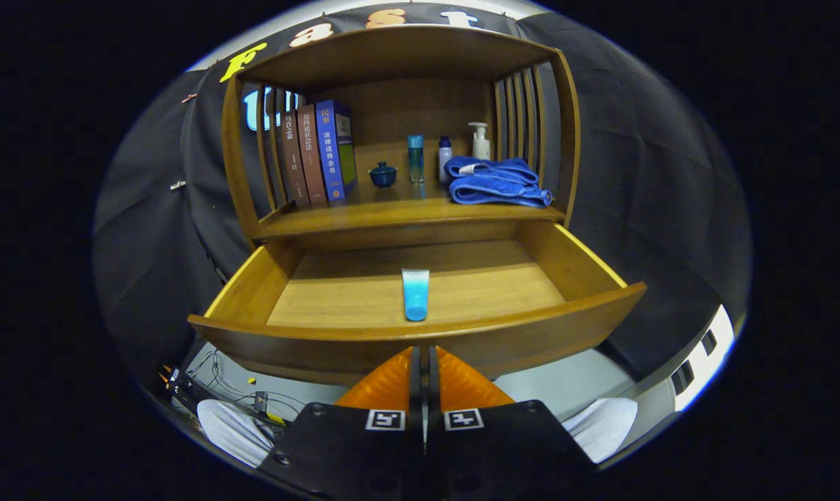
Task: Pull open the drawer, take out the items inside it, and place them on the countertop above the cabinet.
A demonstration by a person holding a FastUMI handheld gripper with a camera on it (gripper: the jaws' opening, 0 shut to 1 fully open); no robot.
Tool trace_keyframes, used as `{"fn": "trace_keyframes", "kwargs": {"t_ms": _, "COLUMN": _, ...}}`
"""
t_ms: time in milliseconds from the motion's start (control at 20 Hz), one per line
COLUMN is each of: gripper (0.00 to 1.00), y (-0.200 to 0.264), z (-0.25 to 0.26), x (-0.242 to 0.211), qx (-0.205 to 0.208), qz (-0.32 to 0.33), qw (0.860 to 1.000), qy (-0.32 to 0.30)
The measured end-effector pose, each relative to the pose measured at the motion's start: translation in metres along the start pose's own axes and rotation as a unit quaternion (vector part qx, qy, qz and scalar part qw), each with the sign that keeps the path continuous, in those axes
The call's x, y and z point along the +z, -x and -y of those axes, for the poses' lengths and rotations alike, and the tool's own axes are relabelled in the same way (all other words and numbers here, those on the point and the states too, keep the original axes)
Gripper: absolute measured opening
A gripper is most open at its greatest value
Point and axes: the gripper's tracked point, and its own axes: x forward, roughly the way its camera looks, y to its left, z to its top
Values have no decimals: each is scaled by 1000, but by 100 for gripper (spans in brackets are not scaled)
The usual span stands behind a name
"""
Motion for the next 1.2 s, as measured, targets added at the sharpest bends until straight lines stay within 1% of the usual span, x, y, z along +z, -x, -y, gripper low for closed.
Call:
{"fn": "trace_keyframes", "kwargs": {"t_ms": 100, "gripper": 35, "y": -1, "z": -4, "x": 31, "qx": 12, "qz": 18, "qw": 1000, "qy": -7}}
{"fn": "trace_keyframes", "kwargs": {"t_ms": 200, "gripper": 59, "y": -15, "z": -6, "x": 56, "qx": 17, "qz": 20, "qw": 1000, "qy": -13}}
{"fn": "trace_keyframes", "kwargs": {"t_ms": 300, "gripper": 83, "y": -40, "z": -6, "x": 71, "qx": 17, "qz": 2, "qw": 1000, "qy": -12}}
{"fn": "trace_keyframes", "kwargs": {"t_ms": 350, "gripper": 95, "y": -54, "z": -6, "x": 73, "qx": 13, "qz": -17, "qw": 1000, "qy": -8}}
{"fn": "trace_keyframes", "kwargs": {"t_ms": 500, "gripper": 98, "y": -103, "z": -6, "x": 65, "qx": 1, "qz": -90, "qw": 996, "qy": -6}}
{"fn": "trace_keyframes", "kwargs": {"t_ms": 550, "gripper": 98, "y": -117, "z": -8, "x": 53, "qx": 0, "qz": -116, "qw": 993, "qy": -10}}
{"fn": "trace_keyframes", "kwargs": {"t_ms": 750, "gripper": 98, "y": -164, "z": -6, "x": 22, "qx": -16, "qz": -217, "qw": 976, "qy": -14}}
{"fn": "trace_keyframes", "kwargs": {"t_ms": 950, "gripper": 98, "y": -185, "z": 3, "x": -14, "qx": -43, "qz": -312, "qw": 949, "qy": -1}}
{"fn": "trace_keyframes", "kwargs": {"t_ms": 1100, "gripper": 99, "y": -191, "z": -2, "x": -28, "qx": -47, "qz": -348, "qw": 936, "qy": -6}}
{"fn": "trace_keyframes", "kwargs": {"t_ms": 1200, "gripper": 98, "y": -193, "z": -3, "x": -34, "qx": -46, "qz": -362, "qw": 931, "qy": -16}}
